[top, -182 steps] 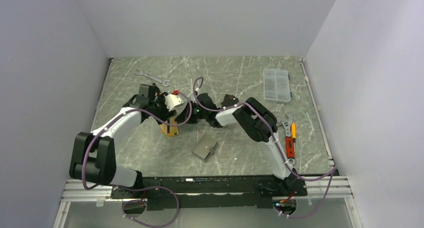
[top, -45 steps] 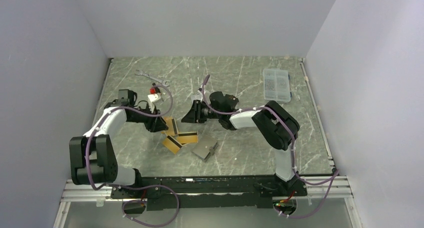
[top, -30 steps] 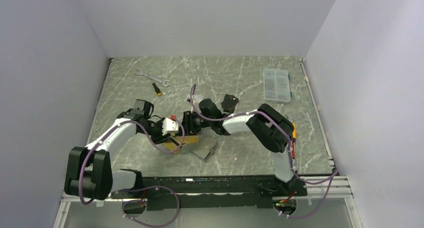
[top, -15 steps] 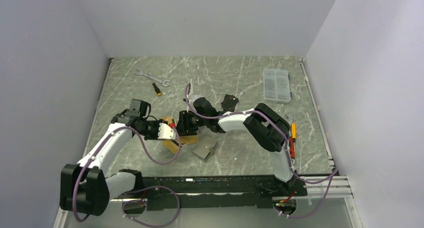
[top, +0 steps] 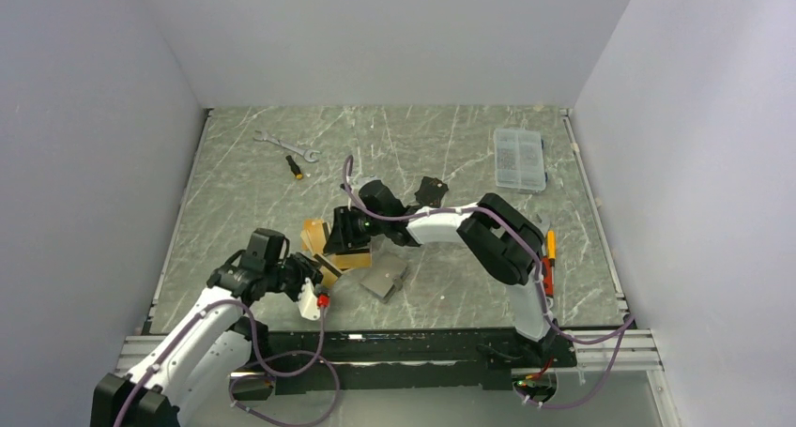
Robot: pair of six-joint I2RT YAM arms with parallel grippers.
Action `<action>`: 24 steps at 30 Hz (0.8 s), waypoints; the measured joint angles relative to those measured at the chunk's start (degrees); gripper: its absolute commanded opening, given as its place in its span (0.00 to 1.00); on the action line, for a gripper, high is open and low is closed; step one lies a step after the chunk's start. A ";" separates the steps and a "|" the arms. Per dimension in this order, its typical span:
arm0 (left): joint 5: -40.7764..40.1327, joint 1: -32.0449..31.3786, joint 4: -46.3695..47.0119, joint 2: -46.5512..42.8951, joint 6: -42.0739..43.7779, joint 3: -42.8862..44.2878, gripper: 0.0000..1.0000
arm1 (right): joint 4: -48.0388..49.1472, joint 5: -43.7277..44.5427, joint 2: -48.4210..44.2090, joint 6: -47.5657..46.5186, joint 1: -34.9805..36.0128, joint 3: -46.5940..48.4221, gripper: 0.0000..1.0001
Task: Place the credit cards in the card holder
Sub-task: Pick up the credit card from the center of the board.
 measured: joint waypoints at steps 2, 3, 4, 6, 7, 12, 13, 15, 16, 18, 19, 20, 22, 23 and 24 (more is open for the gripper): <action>0.46 -0.85 1.66 -2.93 1.01 -2.27 0.38 | -0.20 -0.20 0.31 -0.31 0.00 0.39 0.44; 0.63 -1.03 2.23 -3.93 1.66 -2.91 0.38 | -0.20 -0.28 0.63 -0.35 0.00 0.70 0.44; 0.94 -1.18 2.95 -5.09 2.36 -3.61 0.38 | -0.17 -0.39 0.98 -0.37 0.00 0.96 0.44; 1.38 -1.36 4.00 -6.91 3.76 -5.01 0.38 | -0.20 -0.85 2.03 -0.37 0.00 1.55 0.44; 1.57 -1.44 4.48 -7.82 4.79 -5.99 0.38 | -0.20 -1.18 2.56 -0.37 0.00 1.73 0.44; 2.05 -1.60 4.90 -8.15 8.20 -9.09 0.37 | -0.79 -1.70 3.58 -0.70 0.00 1.84 0.43; 2.10 -1.60 4.74 -7.63 8.48 -9.11 0.37 | -0.85 -1.70 3.58 -0.83 0.00 1.84 0.44; 2.10 -1.60 4.96 -6.36 9.11 -9.11 0.38 | -0.90 -1.68 3.58 -1.14 0.02 1.84 0.44; 2.10 -1.60 5.16 -5.68 9.27 -9.11 0.38 | -1.03 -1.68 3.58 -1.29 0.02 1.84 0.44; 2.10 -1.60 5.66 -4.57 9.73 -9.11 0.37 | -1.36 -1.66 3.58 -1.46 0.11 1.84 0.44; 2.08 -1.60 5.86 -4.00 9.97 -9.11 0.37 | -1.53 -1.66 3.58 -1.57 0.20 1.84 0.44; 1.99 -1.60 6.08 -3.19 10.34 -9.11 0.37 | -1.68 -1.66 3.58 -1.62 0.24 1.84 0.44; 1.66 -1.60 6.45 -1.77 11.02 -9.11 0.36 | -1.81 -1.66 3.58 -1.75 0.35 1.95 0.44; 1.42 -1.60 6.69 -1.27 11.23 -9.18 0.36 | -1.92 -1.64 3.58 -1.81 0.42 1.99 0.44; 1.18 -1.60 6.95 -0.79 11.47 -9.31 0.36 | -2.29 -1.64 3.58 -1.86 0.50 2.19 0.44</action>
